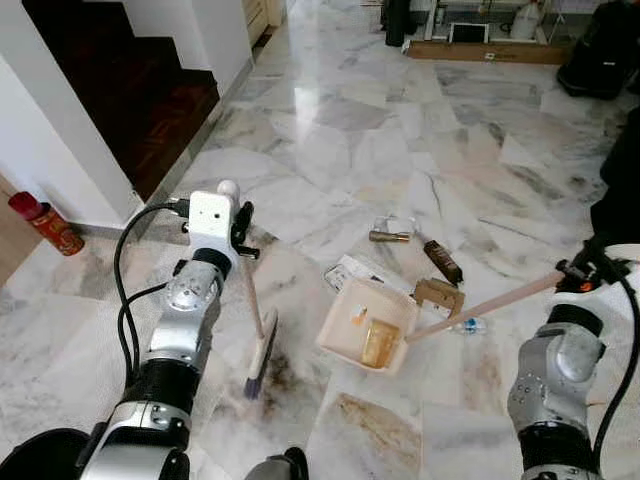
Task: Sweep floor
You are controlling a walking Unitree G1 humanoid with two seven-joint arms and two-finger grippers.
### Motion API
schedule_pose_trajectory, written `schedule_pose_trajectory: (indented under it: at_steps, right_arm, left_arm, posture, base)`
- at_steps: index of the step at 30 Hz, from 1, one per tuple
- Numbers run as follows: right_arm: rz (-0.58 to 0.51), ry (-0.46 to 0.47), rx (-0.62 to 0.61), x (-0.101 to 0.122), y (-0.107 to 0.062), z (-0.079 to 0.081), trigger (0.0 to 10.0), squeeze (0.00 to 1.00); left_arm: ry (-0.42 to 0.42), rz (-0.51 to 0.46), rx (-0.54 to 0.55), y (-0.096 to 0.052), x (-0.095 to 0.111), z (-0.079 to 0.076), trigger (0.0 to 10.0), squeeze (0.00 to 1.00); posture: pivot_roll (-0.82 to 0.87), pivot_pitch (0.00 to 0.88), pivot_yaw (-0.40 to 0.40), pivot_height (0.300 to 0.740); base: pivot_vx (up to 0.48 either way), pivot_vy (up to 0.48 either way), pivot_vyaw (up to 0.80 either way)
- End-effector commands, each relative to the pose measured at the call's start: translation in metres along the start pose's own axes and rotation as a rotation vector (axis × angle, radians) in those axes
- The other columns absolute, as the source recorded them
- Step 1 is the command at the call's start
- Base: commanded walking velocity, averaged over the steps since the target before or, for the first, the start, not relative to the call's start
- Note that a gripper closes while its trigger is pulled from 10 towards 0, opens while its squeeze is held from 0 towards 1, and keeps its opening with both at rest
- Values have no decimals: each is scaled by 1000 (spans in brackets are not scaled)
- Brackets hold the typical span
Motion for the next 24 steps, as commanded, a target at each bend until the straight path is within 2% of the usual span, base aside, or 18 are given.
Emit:
schedule_pose_trajectory:
  at_steps: [1,8,13,24]
  right_arm:
    - [-48,-15,34,12,0,6,10000,0]
    - [-46,-40,86,14,2,15,10000,0]
    - [-51,-51,89,16,4,17,10000,0]
    - [-31,-51,79,9,-4,17,10000,0]
  left_arm:
    - [13,-80,36,0,18,9,10000,0]
    - [3,-101,83,4,23,17,10000,0]
    - [4,-99,59,3,22,10,10000,0]
    - [11,-93,18,4,21,2,10000,0]
  posture:
    - [118,134,25,740]
    - [114,107,2,740]
    - [114,97,18,740]
    - [123,79,31,740]
  base:
    - [0,0,0]
    - [0,0,0]
    - [0,0,0]
    - [0,0,780]
Point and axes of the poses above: a point about 5 cm out from each wrist's last joint towards the gripper, its own y axis pointing out of the wrist towards the gripper, its own x axis along the axis of the wrist's last joint, z = x × y, the point moved 5 cm from there along y, pointing out of the wrist towards the gripper, and after that the axes turned 10 degrees about -y, right-handed, at the moved point
